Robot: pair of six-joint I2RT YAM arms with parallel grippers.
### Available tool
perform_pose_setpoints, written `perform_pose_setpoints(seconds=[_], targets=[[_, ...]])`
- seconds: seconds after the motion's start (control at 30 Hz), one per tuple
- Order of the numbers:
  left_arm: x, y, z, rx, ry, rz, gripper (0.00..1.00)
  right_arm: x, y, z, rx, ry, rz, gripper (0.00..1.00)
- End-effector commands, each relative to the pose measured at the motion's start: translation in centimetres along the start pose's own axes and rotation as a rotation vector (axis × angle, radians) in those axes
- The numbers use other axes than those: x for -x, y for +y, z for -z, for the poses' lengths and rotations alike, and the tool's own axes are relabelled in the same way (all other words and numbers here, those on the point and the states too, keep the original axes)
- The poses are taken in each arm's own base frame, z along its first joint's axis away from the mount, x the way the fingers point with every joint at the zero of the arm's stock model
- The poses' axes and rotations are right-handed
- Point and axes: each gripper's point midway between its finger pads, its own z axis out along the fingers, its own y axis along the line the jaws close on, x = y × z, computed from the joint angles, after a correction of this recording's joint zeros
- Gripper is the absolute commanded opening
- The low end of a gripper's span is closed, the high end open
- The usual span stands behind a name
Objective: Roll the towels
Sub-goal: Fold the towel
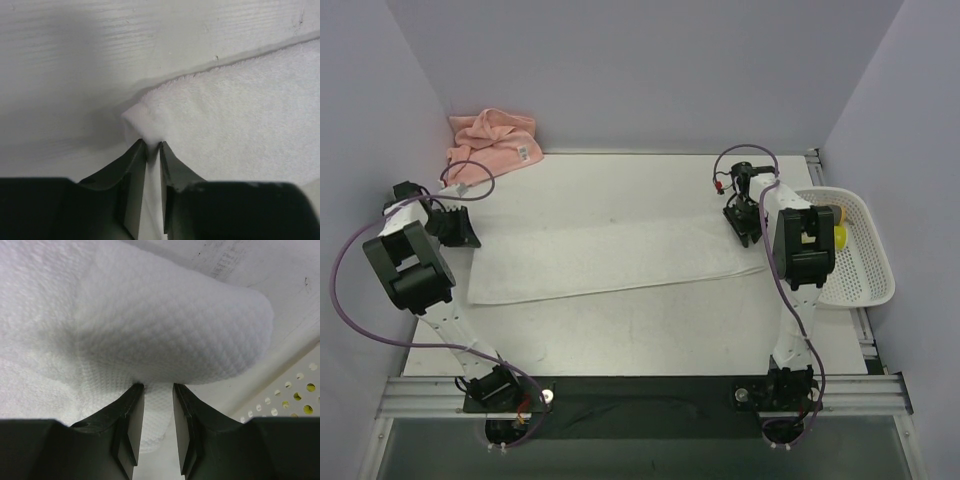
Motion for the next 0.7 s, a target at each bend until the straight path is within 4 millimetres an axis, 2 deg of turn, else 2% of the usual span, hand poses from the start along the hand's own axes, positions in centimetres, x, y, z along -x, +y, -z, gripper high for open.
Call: perform_pose_setpoints(seconds=[0.0,0.17,0.47,0.67], targets=[[2.2,-0.3,0.1,-0.026,-0.053,0.001,0.21,-1.3,-0.6,-1.1,-0.028,0.079,0.027,0.3],[3.1,-0.8,0.7,-0.041,-0.087,-0.012,0.01,-1.4,-0.9,-1.4,-0.043,0.09,0.034,0.29],[7.3,-0.3,4.7,-0.011,-0.252,0.0,0.0,-1.7,-1.6,-1.4,-0.083,0.105,0.064,0.27],[9.0,0.1,5.0,-0.007,-0.284,0.046,0.0,-1.8,-1.9,-1.3,-0.101,0.11,0.089,0.26]])
